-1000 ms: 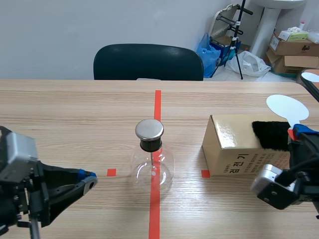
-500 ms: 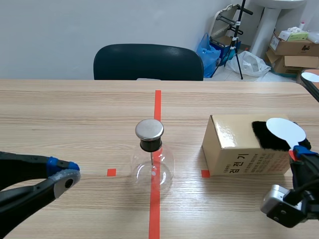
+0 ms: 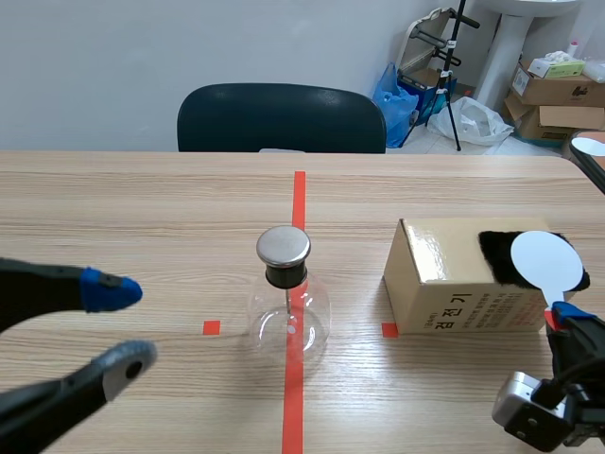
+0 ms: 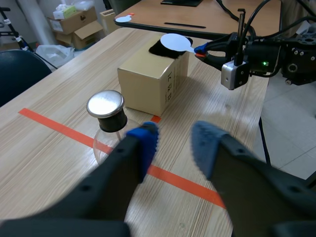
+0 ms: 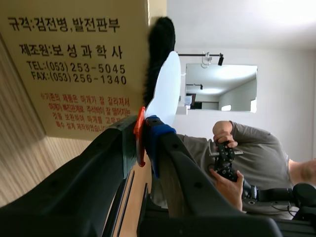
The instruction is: Do the electroscope experiment
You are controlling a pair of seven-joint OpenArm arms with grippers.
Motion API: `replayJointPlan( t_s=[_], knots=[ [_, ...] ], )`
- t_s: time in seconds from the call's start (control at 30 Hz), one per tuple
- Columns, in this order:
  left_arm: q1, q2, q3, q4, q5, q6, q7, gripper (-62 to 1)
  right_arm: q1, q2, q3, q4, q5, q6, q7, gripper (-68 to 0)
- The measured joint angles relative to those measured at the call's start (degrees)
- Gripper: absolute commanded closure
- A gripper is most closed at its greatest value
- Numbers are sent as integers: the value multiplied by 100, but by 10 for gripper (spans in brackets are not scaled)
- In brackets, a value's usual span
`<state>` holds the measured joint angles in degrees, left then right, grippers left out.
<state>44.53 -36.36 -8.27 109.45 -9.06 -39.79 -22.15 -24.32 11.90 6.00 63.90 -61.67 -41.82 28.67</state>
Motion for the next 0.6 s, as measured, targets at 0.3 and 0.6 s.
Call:
replayJointPlan(
  t_s=[0.3,0.6],
  knots=[
    [-44,0,0,-13,-168,0,-20,-623,-2,-15,-85,0,-282,-42,-761,-10],
    [-44,0,0,-13,-168,0,-2,-623,0,-39,-109,2,-304,-59,-686,-10]
  ],
)
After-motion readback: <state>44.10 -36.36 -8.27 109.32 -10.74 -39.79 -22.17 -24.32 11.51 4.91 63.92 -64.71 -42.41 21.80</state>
